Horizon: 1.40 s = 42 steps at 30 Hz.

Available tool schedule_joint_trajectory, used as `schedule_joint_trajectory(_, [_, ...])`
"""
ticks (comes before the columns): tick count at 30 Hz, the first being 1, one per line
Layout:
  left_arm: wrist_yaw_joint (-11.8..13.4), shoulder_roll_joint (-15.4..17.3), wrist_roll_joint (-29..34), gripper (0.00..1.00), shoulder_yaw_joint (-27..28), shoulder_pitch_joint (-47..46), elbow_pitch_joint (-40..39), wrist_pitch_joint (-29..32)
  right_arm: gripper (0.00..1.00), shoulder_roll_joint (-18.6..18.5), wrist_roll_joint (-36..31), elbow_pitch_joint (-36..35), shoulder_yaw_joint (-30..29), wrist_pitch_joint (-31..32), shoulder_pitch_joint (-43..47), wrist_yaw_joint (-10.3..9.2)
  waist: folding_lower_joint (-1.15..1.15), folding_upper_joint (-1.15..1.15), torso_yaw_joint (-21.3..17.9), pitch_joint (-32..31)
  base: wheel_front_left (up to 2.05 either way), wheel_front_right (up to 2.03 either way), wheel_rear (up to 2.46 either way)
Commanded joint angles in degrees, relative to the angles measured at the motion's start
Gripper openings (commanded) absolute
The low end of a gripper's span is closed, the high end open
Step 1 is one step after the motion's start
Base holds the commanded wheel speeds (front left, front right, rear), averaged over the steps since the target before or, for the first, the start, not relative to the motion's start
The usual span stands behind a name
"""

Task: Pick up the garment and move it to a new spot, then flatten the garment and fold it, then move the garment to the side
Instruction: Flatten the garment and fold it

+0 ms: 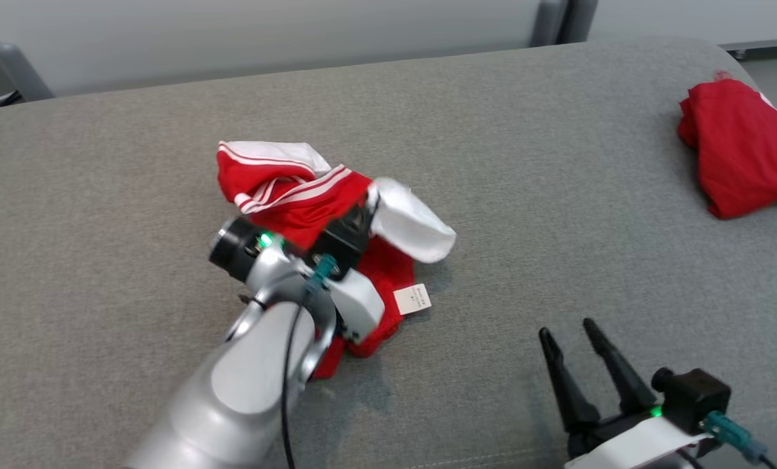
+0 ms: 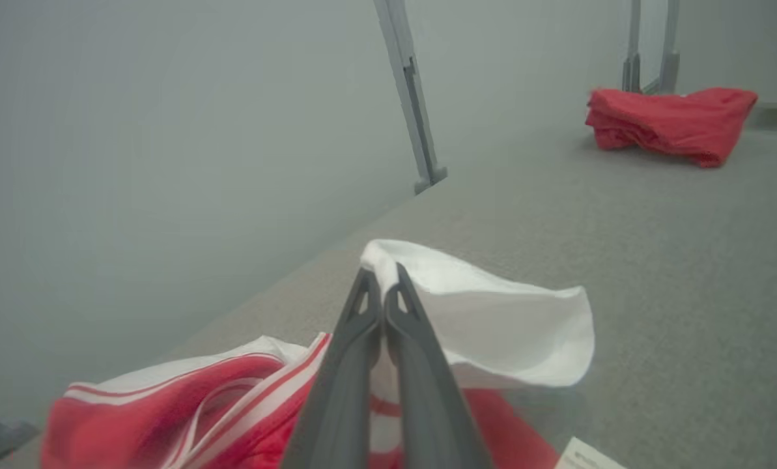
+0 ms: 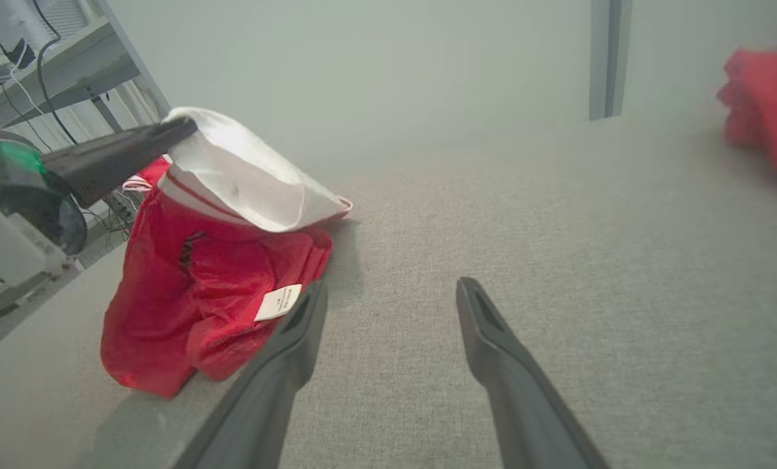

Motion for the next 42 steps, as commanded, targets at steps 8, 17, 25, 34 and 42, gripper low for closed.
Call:
schedule_joint_trajectory(8, [2.3, 4.8, -4.1, 0.0, 15.8, 4.0, -16.7, -0.6, 1.0, 0.7, 8.4, 8.5, 10.3, -0.6, -6.0, 0.24, 0.0, 0.0, 4.5, -1.8, 0.0, 0.0, 0.0])
schedule_joint_trajectory(17, [-0.3, 1.7, -15.0, 0.0, 38.2, 17.6, -26.3, -0.6, 1.0, 2.6, 17.7, 19.3, 18.9, -0.6, -14.0, 0.24, 0.0, 0.0, 9.3, -2.7, 0.0, 0.0, 0.0])
schedule_joint_trajectory(25, [-3.8, 0.3, -16.3, 0.0, 44.3, 25.3, -28.6, -0.6, 1.0, 4.0, 25.7, 26.6, 22.1, -0.6, -20.8, 0.24, 0.0, 0.0, 13.2, -1.0, 0.0, 0.0, 0.0])
schedule_joint_trajectory(34, [-2.9, 0.3, -19.6, 0.0, 39.6, 24.4, -30.7, -0.6, 0.49, 4.3, 34.9, 37.7, 29.0, -0.5, -28.5, 0.24, 0.0, 0.0, 18.0, 1.5, 0.0, 0.0, 0.0])
schedule_joint_trajectory(42, [-3.4, 0.3, -20.1, 0.0, 39.7, 26.1, -32.7, -0.6, 0.0, -1.2, 39.3, 33.7, 28.7, -0.6, -31.2, 0.24, 0.0, 0.0, 16.8, 0.2, 0.0, 0.0, 0.0])
